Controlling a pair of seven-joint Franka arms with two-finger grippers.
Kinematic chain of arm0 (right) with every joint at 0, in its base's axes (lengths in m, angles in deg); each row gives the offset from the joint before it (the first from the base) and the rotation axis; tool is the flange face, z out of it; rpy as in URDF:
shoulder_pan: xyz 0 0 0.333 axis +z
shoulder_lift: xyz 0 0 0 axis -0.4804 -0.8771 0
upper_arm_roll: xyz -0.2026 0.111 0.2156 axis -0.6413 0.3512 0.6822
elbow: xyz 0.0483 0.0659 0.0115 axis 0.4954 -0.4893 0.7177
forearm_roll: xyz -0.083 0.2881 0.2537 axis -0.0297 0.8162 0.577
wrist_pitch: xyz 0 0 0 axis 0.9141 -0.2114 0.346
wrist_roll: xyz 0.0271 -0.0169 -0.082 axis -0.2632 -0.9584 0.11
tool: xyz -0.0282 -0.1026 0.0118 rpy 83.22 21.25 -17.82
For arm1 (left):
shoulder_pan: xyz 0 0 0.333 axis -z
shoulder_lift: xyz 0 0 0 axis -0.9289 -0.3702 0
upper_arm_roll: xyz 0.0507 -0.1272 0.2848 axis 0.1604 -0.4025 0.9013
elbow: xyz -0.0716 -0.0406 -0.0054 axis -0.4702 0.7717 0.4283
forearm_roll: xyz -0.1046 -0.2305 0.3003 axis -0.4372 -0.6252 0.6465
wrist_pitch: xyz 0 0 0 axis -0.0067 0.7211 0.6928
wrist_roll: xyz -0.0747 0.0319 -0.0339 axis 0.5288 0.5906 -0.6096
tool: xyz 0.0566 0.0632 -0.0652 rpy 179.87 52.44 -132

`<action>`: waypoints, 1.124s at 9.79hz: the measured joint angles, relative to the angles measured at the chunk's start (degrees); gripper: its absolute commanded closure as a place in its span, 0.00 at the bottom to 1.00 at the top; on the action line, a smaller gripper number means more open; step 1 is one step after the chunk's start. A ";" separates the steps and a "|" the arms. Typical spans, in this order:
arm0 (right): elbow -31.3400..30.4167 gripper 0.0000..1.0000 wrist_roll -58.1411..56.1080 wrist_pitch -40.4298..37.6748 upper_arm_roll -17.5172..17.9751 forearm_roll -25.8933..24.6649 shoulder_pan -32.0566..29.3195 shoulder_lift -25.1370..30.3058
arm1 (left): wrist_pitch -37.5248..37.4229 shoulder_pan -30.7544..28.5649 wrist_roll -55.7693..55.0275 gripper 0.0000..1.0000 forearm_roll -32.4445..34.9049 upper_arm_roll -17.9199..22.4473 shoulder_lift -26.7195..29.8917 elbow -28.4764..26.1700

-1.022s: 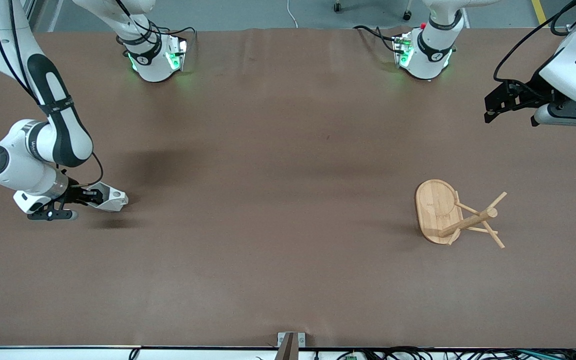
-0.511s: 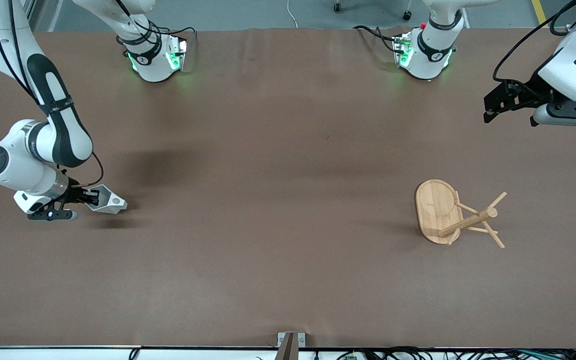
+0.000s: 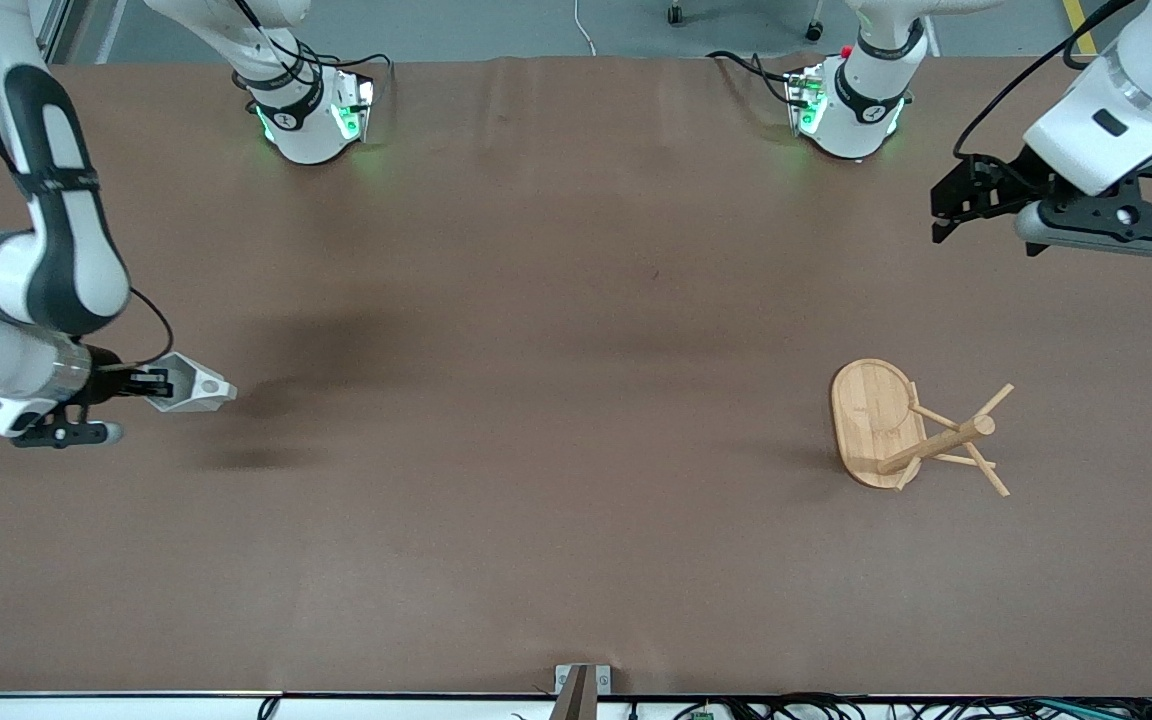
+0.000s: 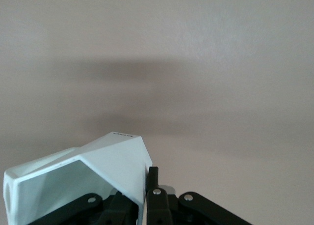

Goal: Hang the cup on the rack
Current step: 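Lift the cup with the right gripper while the left gripper reaches it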

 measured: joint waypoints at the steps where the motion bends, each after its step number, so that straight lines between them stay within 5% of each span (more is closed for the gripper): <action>1: 2.61 0.99 0.02 -4.55 1.05 4.10 0.39 1.91 | 0.00 1.74 0.03 0.00 0.00 -0.08 -0.34 0.15; 5: 3.75 1.00 0.18 -15.63 4.72 30.02 3.20 7.36 | 0.20 16.74 -0.05 0.00 -0.30 -0.88 -1.37 0.68; 8: 0.87 1.00 0.27 -15.83 10.85 46.84 4.06 7.93 | 2.69 30.40 -1.13 0.00 -0.36 -1.28 -6.90 6.13; 11: -3.79 1.00 0.28 -15.68 16.47 59.88 4.29 8.62 | 11.60 35.60 -0.23 0.00 -1.05 -1.32 -12.42 8.84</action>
